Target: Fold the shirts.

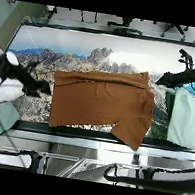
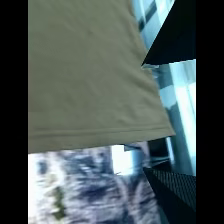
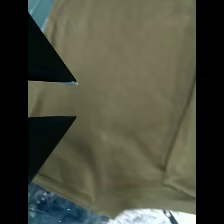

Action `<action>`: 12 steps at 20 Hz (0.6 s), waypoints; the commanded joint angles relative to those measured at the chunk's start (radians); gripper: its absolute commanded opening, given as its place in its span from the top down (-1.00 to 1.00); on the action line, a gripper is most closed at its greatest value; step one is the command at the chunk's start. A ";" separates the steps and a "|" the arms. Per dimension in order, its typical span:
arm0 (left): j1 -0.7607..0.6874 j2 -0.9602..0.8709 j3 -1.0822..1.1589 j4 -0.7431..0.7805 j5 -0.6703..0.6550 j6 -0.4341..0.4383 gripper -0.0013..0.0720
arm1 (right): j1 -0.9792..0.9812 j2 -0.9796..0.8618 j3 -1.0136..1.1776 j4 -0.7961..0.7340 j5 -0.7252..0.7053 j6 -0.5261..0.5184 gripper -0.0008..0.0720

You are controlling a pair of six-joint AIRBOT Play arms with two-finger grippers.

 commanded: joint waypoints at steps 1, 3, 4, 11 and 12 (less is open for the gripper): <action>0.001 0.187 -0.396 -0.005 0.175 0.000 -0.95 | -0.001 0.108 -0.101 0.001 0.033 0.011 0.30; -0.007 0.220 -0.525 -0.022 0.258 0.001 -0.95 | -0.006 0.167 -0.171 0.001 -0.009 0.003 0.30; -0.008 0.221 -0.564 -0.058 0.299 0.010 -0.95 | -0.007 0.189 -0.198 0.001 -0.029 0.003 0.30; -0.008 0.218 -0.605 -0.211 0.445 0.107 0.02 | -0.007 0.166 -0.218 0.108 -0.120 0.003 0.30; -0.008 0.218 -0.584 -0.211 0.443 0.118 0.52 | -0.007 0.155 -0.218 0.118 -0.123 0.003 0.30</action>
